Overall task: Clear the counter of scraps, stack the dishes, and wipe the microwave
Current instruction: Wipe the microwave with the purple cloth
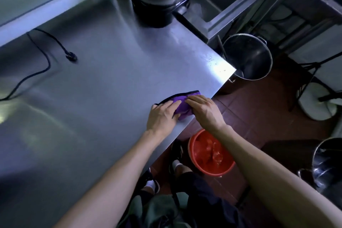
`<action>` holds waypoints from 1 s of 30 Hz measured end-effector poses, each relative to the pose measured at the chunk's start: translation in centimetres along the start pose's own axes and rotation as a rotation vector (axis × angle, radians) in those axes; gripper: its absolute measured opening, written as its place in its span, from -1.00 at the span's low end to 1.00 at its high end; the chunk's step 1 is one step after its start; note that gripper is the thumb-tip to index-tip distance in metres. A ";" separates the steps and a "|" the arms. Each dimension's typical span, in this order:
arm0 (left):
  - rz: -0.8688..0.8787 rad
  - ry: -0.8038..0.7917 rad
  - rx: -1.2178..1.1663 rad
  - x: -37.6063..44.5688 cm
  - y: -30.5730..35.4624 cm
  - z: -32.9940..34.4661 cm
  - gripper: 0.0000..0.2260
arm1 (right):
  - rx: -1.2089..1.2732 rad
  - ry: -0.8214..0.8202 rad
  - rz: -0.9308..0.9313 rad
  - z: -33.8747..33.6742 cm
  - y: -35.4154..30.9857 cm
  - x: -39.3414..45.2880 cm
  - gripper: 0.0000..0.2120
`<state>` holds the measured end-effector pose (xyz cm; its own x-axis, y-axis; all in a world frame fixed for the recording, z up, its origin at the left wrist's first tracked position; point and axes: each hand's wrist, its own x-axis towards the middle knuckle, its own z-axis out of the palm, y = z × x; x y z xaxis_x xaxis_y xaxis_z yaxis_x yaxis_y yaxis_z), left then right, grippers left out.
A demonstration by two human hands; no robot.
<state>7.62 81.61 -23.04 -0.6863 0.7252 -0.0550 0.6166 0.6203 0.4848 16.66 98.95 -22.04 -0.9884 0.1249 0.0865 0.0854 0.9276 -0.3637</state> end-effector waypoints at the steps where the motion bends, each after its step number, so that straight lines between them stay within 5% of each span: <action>1: 0.000 -0.004 0.012 1.2 0.7 0.4 -0.58 | -0.002 0.001 0.004 -0.4 1.4 0.5 -0.72; 16: -0.155 -0.079 0.021 13.1 6.3 4.7 -0.62 | -0.034 -0.146 0.011 -2.7 14.7 7.3 -0.71; 23: -0.213 -0.096 0.037 11.9 4.8 3.7 -0.71 | -0.012 -0.255 0.065 -1.8 14.2 7.5 -0.49; 30: -0.314 -0.158 0.090 9.5 1.7 0.9 -0.69 | 0.060 -0.257 0.018 -1.0 9.4 9.9 -0.62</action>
<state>2.47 89.82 -23.58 -0.7841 0.5280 -0.3263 0.4216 0.8389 0.3443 7.84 109.27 -23.72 -0.9868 0.0405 -0.1565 0.1033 0.9027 -0.4178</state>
